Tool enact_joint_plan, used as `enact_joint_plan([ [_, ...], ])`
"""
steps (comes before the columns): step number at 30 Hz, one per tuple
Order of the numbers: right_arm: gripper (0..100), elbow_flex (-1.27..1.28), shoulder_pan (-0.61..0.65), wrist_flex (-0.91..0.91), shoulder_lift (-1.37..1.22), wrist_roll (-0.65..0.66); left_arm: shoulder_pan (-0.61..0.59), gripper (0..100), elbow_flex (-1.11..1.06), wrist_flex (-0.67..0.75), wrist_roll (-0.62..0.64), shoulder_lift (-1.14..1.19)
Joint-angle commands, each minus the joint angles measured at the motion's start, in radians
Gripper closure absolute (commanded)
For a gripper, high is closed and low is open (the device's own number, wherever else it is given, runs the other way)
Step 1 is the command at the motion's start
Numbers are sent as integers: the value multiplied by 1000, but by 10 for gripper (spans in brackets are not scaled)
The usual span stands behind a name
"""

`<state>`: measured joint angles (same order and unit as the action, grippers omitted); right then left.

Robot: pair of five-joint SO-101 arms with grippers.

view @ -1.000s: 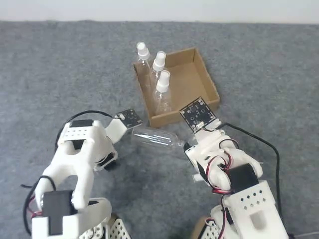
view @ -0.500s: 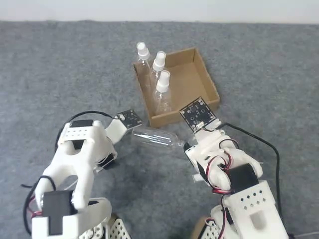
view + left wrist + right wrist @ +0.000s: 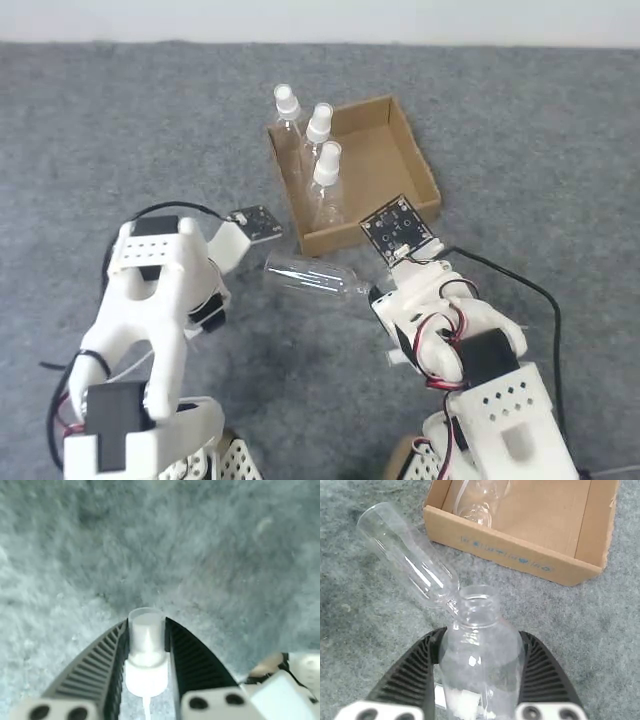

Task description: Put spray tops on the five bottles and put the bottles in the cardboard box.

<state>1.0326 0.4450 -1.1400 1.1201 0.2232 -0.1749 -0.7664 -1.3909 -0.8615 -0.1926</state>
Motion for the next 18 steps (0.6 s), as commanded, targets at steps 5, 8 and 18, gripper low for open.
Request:
enact_joint_plan([
  [5, 932, -8, -4, 8, 27, 18, -48, 988, 157, -92, 15, -18],
  [8, 932, -8, -4, 8, 25, 18, -86, 988, 182, -92, 15, -18],
  [18, 932, -8, -4, 8, 25, 18, -98, 989, 189, -94, 15, -18],
])
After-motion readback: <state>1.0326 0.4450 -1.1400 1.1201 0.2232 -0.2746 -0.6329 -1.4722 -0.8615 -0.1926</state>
